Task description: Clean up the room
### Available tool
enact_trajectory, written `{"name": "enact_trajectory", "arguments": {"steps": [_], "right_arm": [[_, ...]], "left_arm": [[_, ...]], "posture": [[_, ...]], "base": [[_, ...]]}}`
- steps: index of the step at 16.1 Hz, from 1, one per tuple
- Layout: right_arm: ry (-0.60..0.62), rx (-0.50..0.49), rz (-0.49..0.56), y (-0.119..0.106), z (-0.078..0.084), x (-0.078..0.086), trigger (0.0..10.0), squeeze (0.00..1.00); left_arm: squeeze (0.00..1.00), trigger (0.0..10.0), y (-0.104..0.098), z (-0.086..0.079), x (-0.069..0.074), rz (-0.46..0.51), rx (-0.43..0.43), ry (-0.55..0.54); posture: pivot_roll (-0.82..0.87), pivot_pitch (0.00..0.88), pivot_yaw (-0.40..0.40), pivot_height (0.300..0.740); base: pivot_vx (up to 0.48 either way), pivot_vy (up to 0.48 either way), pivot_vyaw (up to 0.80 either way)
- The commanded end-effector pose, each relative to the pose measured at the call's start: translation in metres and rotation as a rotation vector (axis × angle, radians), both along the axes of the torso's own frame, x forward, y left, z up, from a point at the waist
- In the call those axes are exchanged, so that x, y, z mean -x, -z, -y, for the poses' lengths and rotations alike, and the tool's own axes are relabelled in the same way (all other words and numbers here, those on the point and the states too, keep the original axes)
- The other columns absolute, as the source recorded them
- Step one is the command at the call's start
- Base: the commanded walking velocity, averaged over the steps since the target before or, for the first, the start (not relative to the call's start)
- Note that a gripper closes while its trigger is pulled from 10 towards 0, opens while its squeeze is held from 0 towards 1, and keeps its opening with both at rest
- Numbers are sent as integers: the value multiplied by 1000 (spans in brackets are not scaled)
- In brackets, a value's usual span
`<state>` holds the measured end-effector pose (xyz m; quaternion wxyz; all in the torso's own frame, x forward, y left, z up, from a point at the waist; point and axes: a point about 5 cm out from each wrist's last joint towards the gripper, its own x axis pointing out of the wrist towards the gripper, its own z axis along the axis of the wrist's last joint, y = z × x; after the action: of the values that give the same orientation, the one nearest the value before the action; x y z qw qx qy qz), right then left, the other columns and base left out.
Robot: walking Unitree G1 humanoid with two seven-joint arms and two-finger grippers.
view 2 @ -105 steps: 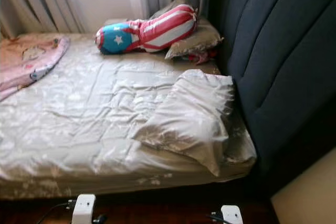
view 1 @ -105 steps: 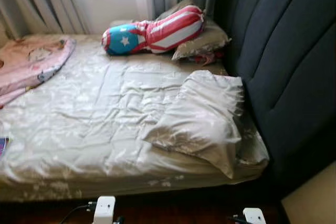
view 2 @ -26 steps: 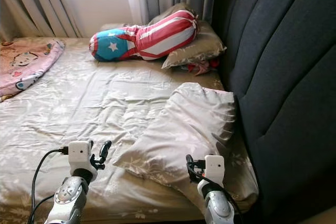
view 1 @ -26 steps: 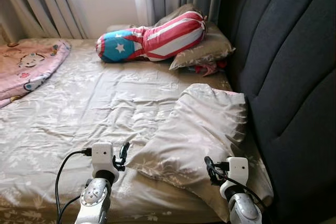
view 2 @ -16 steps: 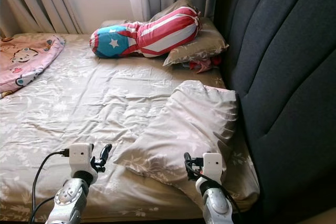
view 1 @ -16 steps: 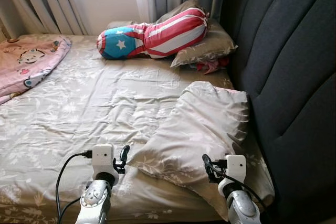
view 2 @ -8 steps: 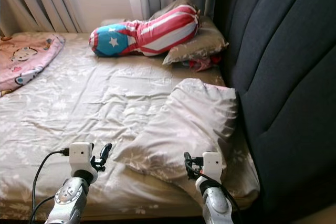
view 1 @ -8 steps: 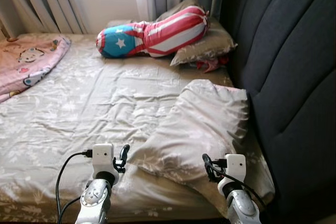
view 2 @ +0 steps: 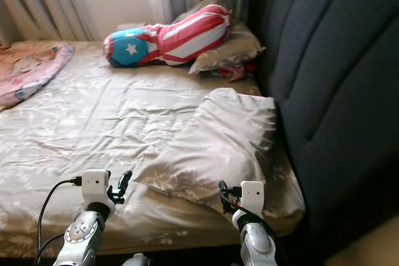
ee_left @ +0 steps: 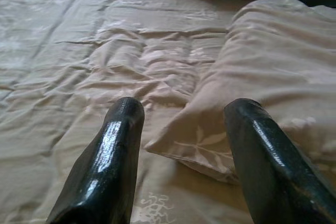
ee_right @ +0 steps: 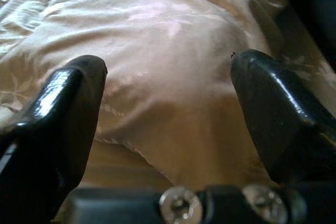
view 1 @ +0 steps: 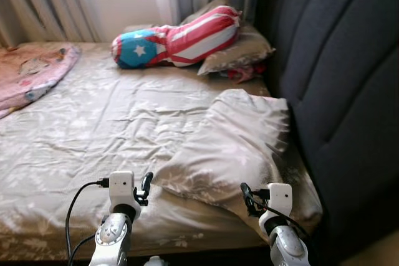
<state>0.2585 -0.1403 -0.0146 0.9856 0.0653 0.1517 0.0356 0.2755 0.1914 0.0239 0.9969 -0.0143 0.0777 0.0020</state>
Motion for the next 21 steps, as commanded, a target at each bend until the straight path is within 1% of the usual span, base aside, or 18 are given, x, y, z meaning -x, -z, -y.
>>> {"name": "enact_trajectory", "arguments": {"steps": [1, 5, 10, 12, 13, 14, 19, 21], "right_arm": [[19, 1, 7, -1, 4, -1, 10000, 0], [13, 0, 9, -1, 5, -1, 10000, 0], [-25, -1, 13, -2, -1, -1, 10000, 0], [-34, 28, 38, -4, -1, -1, 10000, 0], [-29, 22, 35, -3, 0, -1, 10000, 0], [-10, 4, 20, -2, 1, -1, 10000, 0], [1, 14, 28, -3, 3, -2, 10000, 0], [-5, 15, 28, -4, 2, -3, 10000, 0]], "left_arm": [[0, 10000, -1, 1, -2, 1, 4, 8], [0, 10000, 0, 1, -2, -1, 12, 8], [0, 10000, -1, 0, -2, 5, 15, 6], [0, 10000, -2, 0, -2, 6, 13, 9], [0, 10000, -2, 0, -2, 6, 13, 9], [0, 10000, -2, 0, -2, 6, 14, 9], [0, 10000, -1, 2, -2, 4, 15, 16], [0, 10000, -2, 1, -3, 7, 15, 14]], "posture": [[13, 0, -12, 661], [15, 0, -14, 661], [17, 0, -12, 661], [16, 0, -10, 661], [16, 0, -10, 661], [17, 0, -10, 661], [17, 0, -10, 661], [20, 0, -11, 661]], "base": [[0, 0, 0], [0, 0, 0], [0, 0, 0], [0, 0, 631], [0, 0, 775], [0, 0, 0], [0, 0, 0], [255, 0, 0]]}}
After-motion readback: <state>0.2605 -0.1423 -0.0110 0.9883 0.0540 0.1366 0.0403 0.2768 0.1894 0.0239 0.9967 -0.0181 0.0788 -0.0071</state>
